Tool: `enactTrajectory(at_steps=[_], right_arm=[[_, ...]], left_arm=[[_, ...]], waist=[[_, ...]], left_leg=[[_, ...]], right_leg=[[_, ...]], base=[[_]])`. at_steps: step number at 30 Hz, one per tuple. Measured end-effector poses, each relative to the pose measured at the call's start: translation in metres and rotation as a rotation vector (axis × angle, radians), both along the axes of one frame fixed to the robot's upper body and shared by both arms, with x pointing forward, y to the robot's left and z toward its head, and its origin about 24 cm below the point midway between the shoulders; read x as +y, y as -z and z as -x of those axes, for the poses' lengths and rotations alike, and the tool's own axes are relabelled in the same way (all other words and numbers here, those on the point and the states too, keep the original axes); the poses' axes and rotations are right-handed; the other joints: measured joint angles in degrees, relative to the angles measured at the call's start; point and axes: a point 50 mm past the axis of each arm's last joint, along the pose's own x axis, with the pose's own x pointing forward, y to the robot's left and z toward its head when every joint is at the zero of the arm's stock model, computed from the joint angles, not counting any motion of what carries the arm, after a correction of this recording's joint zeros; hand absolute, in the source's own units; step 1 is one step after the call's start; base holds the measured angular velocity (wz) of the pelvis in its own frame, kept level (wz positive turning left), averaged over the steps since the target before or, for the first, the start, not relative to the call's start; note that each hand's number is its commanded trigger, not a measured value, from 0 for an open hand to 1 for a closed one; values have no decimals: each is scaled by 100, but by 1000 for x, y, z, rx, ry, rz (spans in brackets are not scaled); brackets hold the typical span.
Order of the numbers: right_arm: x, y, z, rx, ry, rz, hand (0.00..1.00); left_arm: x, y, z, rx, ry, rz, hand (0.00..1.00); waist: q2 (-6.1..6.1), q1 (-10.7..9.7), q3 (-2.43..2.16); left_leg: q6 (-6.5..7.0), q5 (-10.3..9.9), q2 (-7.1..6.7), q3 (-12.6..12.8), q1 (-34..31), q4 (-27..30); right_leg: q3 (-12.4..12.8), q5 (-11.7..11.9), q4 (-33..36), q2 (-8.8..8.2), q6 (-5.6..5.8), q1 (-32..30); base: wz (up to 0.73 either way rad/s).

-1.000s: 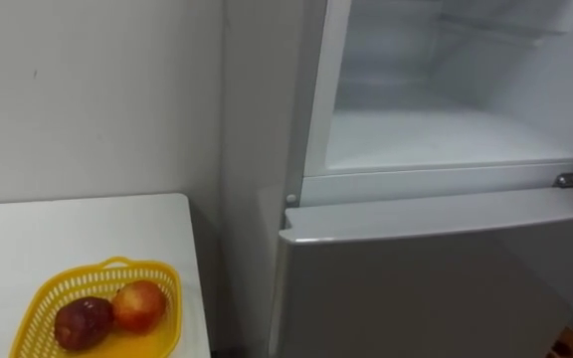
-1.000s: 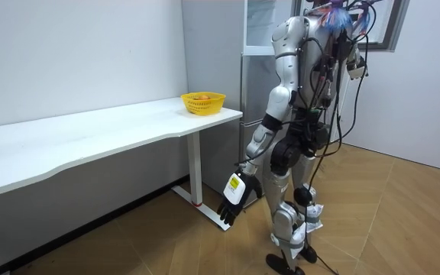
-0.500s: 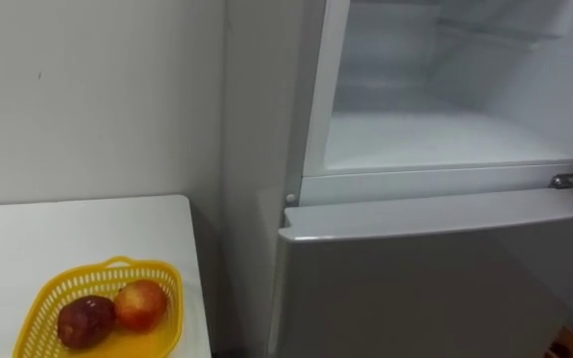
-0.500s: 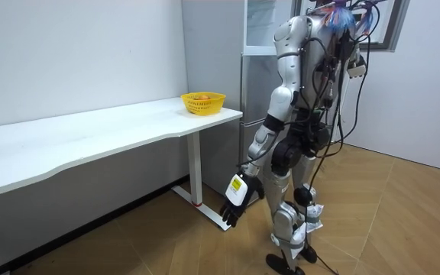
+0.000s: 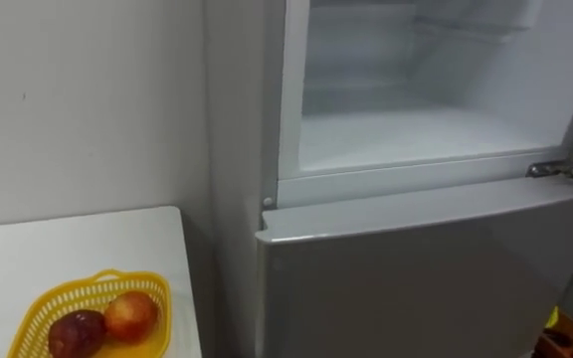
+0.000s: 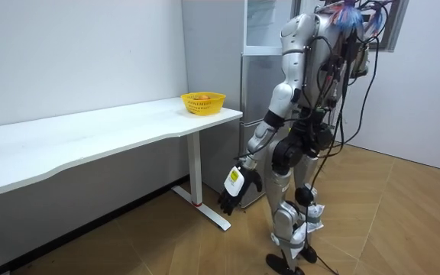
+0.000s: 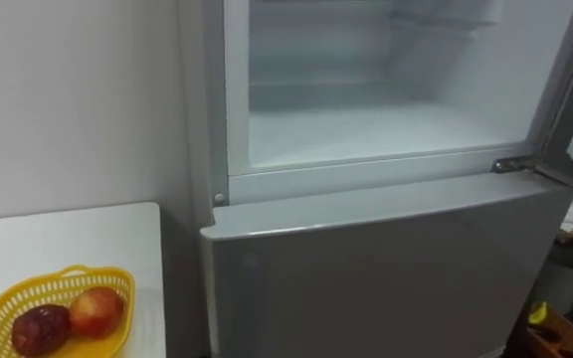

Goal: Retrieve from the upper fridge

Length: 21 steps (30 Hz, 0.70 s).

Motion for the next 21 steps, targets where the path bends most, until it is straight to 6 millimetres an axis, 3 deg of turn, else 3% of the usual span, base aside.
enactTrajectory(at_steps=[6, 9, 12, 21], right_arm=[[51, 12, -16, 93, -326, 177, 0], [67, 10, -26, 144, -423, 291, 0], [90, 10, -36, 181, -523, 408, 0], [134, 26, -44, 279, -782, 604, 0]], left_arm=[[-10, 4, -12, -13, 107, 24, 0], [-13, 5, -20, -26, 126, 34, 0], [-15, 5, -22, -27, 138, 41, 0], [-23, 8, -27, -34, 167, 57, 0]], waist=[[37, 171, 27], [70, 315, 47], [95, 454, 41], [200, 467, 0]], left_leg=[[-33, 0, 34, -1, -3, 10], [-31, -2, 32, -69, -78, 18], [-32, -1, 38, -70, -112, 19], [-35, 1, 39, -77, -179, 47]], right_leg=[[0, 49, 3, 24, -26, 6], [-1, 72, -3, 24, -20, -31], [-21, 102, -3, 25, -37, -84], [-108, 121, -102, 17, -40, -71]], base=[[1], [7], [0], [3]])
